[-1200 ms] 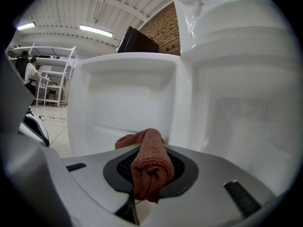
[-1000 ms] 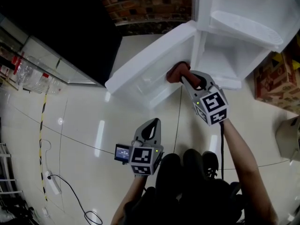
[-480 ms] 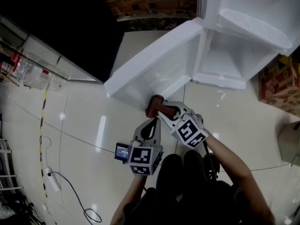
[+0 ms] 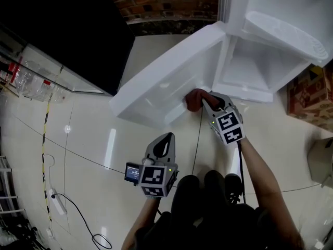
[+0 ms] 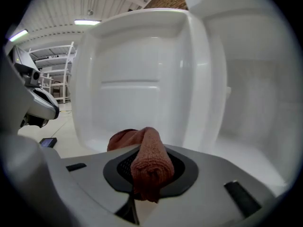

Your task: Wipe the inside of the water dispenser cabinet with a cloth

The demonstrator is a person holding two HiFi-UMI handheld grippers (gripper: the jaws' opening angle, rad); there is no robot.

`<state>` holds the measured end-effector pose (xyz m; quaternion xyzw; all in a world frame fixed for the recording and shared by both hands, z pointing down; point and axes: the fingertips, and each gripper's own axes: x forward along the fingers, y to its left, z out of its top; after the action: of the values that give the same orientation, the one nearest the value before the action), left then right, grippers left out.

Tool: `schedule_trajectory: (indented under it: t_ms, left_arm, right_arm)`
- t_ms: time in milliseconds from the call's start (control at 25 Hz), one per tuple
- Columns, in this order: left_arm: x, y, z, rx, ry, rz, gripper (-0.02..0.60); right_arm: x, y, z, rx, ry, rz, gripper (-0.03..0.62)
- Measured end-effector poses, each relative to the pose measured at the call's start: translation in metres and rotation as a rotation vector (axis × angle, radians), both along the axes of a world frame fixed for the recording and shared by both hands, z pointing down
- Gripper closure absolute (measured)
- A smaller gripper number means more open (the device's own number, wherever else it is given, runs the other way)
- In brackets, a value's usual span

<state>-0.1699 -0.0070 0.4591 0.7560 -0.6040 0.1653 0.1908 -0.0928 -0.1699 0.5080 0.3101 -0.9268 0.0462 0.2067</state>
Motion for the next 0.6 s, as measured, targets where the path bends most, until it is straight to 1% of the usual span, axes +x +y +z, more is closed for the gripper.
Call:
schedule_trajectory:
  t_ms: [120, 240, 320, 360, 400, 480, 600]
  left_arm:
    - [0.003, -0.005, 0.001, 0.000, 0.003, 0.008, 0.601]
    - [0.007, -0.007, 0.003, -0.003, 0.009, 0.010, 0.601]
    - [0.010, -0.010, 0.003, 0.002, 0.006, 0.015, 0.601]
    - [0.012, -0.012, 0.003, 0.007, 0.004, 0.018, 0.601]
    - [0.015, -0.014, 0.003, 0.010, 0.002, 0.024, 0.601]
    - [0.021, -0.017, 0.004, 0.010, 0.006, 0.037, 0.601]
    - [0.027, -0.022, 0.006, 0.004, 0.013, 0.047, 0.601]
  right_arm:
    - [0.031, -0.020, 0.009, -0.005, 0.012, 0.070, 0.505]
    - [0.041, -0.020, 0.007, 0.010, 0.017, 0.062, 0.505]
    - [0.042, -0.013, -0.010, 0.040, -0.015, 0.054, 0.505]
    - [0.048, -0.012, -0.018, 0.060, -0.038, 0.071, 0.505]
    - [0.058, -0.012, -0.026, 0.077, -0.062, 0.104, 0.505]
    - [0.085, -0.017, -0.039, 0.090, -0.106, 0.201, 0.505]
    - [0.136, -0.044, -0.032, 0.078, -0.099, 0.368, 0.507]
